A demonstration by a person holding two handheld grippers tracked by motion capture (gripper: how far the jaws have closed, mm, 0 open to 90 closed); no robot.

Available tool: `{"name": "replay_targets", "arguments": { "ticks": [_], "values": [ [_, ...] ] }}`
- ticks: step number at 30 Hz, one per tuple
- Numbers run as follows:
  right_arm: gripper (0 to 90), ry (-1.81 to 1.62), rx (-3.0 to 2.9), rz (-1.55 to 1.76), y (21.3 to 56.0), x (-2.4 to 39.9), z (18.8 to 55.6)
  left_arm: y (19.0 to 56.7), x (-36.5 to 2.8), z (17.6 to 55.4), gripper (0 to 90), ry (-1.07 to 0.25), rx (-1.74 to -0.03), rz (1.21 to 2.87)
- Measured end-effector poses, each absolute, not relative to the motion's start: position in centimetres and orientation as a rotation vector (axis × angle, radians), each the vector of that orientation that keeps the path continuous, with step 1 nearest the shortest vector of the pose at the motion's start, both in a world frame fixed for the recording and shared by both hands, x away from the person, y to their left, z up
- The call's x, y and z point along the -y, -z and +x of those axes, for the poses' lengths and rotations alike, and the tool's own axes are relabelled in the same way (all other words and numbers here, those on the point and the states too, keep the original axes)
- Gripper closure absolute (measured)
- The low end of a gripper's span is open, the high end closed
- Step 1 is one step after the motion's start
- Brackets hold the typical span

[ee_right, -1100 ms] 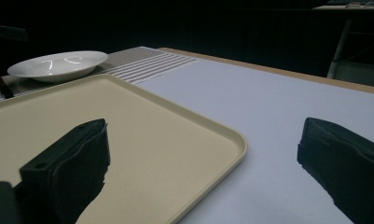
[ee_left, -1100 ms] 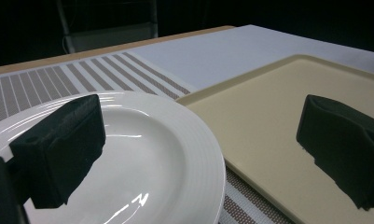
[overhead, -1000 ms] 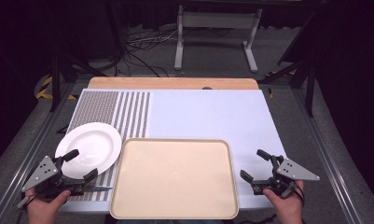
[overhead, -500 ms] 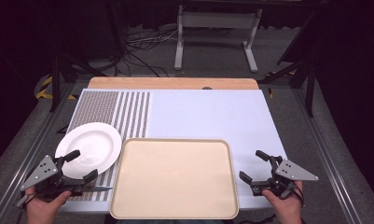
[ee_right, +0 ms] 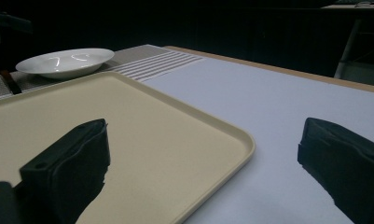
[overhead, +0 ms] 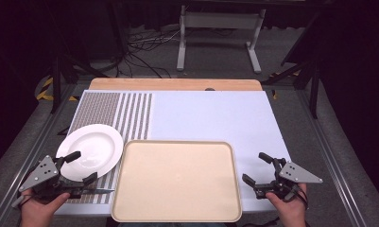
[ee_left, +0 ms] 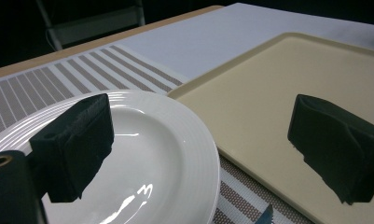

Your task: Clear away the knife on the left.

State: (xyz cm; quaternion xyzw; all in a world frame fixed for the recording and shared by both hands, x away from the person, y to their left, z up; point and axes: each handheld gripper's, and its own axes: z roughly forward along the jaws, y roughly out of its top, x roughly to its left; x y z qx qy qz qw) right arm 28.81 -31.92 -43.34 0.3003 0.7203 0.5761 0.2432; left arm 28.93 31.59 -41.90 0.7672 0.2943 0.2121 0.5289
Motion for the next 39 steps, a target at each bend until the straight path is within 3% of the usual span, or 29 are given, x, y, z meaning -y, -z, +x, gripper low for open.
{"name": "replay_targets", "arguments": {
  "ticks": [39],
  "values": [
    [2.5, -1.583, -2.020, 0.815, 43.9, 31.5, 29.0, 39.1, -32.6, 28.4, 16.6, -0.375, -0.432, 2.527]
  ]
}}
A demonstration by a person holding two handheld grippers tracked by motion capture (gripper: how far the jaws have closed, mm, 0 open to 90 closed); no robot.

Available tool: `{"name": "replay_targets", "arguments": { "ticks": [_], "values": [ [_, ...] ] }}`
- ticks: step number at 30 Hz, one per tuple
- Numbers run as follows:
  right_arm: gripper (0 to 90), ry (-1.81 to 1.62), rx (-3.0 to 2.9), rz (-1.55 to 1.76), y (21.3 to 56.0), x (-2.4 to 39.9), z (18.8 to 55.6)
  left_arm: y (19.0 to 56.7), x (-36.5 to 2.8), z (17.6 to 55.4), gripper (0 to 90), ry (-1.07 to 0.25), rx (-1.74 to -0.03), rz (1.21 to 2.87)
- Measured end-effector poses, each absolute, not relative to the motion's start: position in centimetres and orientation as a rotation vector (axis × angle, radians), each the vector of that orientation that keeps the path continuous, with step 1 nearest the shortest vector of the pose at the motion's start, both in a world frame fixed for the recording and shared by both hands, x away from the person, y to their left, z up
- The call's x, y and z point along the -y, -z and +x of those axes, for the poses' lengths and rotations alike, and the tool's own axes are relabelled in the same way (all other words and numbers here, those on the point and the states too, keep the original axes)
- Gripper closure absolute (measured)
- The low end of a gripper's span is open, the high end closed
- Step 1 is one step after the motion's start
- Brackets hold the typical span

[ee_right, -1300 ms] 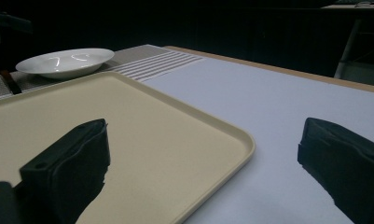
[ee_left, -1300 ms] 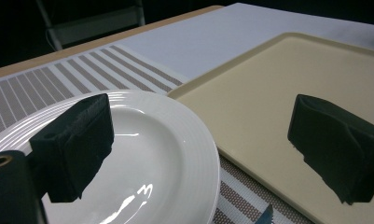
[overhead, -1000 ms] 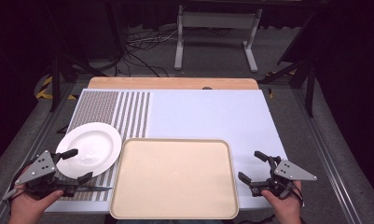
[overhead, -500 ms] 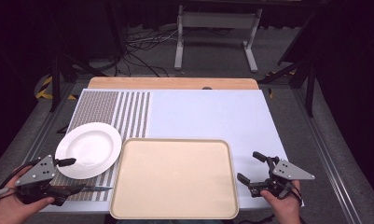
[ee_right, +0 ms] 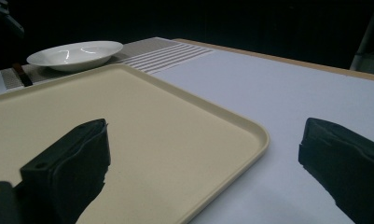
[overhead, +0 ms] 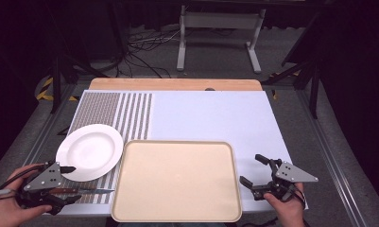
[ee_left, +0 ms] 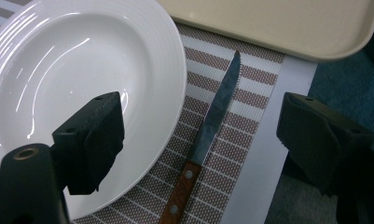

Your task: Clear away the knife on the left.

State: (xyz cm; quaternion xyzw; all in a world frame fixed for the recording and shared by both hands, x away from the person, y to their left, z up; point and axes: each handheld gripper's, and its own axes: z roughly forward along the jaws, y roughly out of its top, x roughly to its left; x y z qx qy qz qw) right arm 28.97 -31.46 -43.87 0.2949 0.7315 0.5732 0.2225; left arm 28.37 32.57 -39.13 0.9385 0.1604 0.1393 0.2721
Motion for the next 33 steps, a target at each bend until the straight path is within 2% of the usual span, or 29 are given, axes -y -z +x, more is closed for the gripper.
{"name": "replay_targets", "arguments": {
  "ticks": [19, 27, 33],
  "values": [
    [2.5, -1.578, -2.040, 0.802, 44.0, 31.3, 28.9, 39.9, -32.3, 29.4, 26.7, -0.223, -0.270, 2.827],
    [2.5, -1.582, -2.047, 0.793, 44.1, 31.2, 28.9, 40.5, -32.5, 29.9, 30.8, -0.215, -0.230, 2.967],
    [2.1, -1.587, -2.059, 0.780, 44.1, 31.1, 28.9, 40.8, -32.8, 30.4, 42.6, -0.215, -0.146, 3.048]
  ]
}}
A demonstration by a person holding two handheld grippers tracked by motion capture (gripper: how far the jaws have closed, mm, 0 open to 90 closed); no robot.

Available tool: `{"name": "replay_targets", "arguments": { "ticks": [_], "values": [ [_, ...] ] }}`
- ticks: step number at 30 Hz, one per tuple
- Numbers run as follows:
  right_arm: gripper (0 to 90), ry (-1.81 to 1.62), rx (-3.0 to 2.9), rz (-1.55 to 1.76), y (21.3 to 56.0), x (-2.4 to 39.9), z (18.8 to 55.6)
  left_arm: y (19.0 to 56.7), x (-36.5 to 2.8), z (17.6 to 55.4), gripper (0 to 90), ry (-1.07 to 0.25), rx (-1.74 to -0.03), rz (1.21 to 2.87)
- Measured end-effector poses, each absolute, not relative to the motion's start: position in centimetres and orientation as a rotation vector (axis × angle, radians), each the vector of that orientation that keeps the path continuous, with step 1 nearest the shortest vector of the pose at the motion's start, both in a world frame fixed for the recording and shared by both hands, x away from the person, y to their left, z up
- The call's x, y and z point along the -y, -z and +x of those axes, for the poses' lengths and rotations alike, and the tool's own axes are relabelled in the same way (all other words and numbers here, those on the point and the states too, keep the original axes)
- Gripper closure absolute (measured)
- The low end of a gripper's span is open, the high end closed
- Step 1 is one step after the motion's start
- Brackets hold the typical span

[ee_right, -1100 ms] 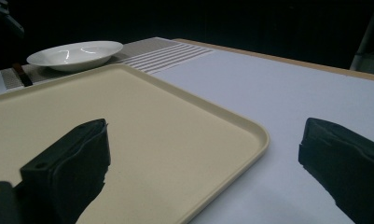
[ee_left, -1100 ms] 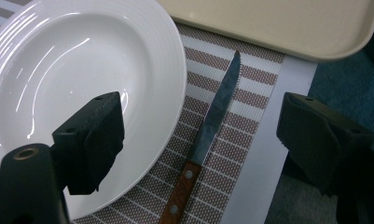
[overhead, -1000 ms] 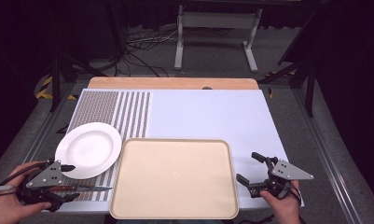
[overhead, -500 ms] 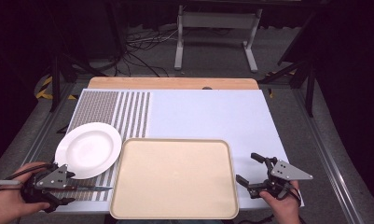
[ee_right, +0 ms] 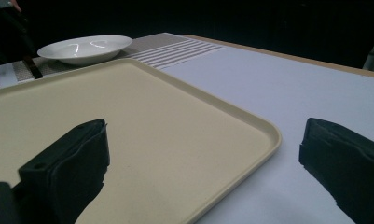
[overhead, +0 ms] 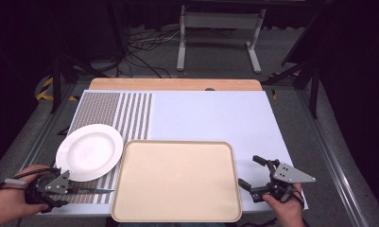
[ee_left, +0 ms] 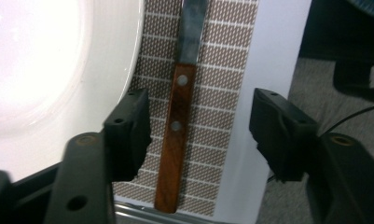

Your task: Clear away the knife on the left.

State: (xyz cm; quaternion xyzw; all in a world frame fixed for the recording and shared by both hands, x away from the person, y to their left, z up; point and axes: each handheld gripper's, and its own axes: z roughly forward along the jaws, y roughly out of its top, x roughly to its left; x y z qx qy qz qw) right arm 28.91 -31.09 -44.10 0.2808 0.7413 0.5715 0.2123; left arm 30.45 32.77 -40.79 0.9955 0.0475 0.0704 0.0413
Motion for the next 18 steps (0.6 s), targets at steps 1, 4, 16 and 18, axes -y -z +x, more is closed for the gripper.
{"name": "replay_targets", "arguments": {
  "ticks": [1, 4, 16, 18],
  "values": [
    [2.1, -1.587, -2.059, 0.778, 44.1, 31.1, 28.9, 40.9, -32.8, 30.6, 44.5, -0.214, -0.139, 3.049],
    [2.2, -1.593, -2.058, 0.777, 44.1, 31.1, 28.9, 41.1, -32.8, 30.9, 52.0, -0.198, -0.132, 3.065],
    [2.3, -1.589, -2.063, 0.773, 44.1, 31.1, 28.9, 42.4, -32.2, 31.8, 69.2, -0.251, -0.047, 3.120],
    [2.6, -1.590, -2.064, 0.770, 44.1, 31.1, 28.8, 42.5, -32.0, 31.9, 71.7, -0.229, -0.020, 3.125]
  ]
}}
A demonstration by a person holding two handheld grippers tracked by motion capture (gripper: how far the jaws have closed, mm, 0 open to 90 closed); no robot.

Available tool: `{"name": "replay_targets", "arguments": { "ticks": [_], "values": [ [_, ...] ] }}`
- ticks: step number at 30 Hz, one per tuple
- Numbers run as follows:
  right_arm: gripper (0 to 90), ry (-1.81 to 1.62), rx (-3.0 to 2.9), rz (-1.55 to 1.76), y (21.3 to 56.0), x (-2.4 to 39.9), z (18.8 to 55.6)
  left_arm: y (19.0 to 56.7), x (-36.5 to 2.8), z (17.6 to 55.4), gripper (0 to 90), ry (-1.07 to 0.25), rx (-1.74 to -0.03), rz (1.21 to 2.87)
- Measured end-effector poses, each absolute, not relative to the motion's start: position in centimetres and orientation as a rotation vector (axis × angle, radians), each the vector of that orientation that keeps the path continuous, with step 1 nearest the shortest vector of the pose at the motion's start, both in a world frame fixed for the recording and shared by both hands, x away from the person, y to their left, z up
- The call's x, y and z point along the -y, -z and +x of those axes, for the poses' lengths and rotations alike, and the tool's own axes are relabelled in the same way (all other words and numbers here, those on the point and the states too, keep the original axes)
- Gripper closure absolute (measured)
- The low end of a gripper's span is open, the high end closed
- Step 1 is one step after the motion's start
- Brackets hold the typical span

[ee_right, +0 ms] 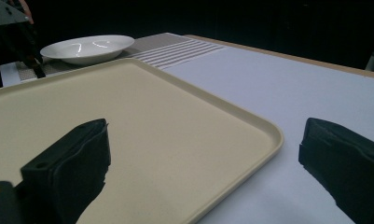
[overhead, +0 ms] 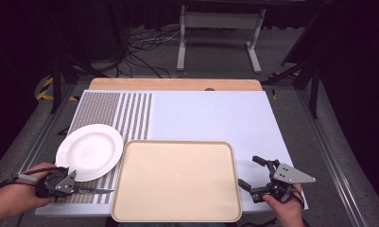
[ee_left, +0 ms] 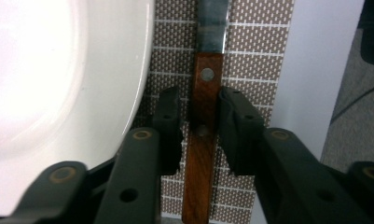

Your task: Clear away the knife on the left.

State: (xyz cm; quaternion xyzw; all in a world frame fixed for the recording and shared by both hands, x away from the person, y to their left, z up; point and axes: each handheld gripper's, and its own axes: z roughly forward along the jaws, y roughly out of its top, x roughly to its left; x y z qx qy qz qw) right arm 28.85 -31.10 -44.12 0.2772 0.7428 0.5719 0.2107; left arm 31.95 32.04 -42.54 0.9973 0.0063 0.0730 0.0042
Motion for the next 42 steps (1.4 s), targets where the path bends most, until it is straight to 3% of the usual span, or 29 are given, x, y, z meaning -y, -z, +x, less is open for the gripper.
{"name": "replay_targets", "arguments": {
  "ticks": [4, 27, 42],
  "values": [
    [2.7, -1.593, -2.063, 0.770, 44.1, 31.1, 28.9, 42.6, -32.1, 32.1, 77.0, -0.186, 0.011, 3.124],
    [2.6, -1.594, -2.059, 0.775, 44.2, 31.3, 28.9, 42.3, -31.3, 32.6, 77.6, -0.114, 0.000, 3.177],
    [2.4, -1.590, -2.067, 0.762, 44.3, 31.1, 28.9, 36.7, -31.0, 31.4, 77.7, -0.178, -0.030, 3.152]
  ]
}}
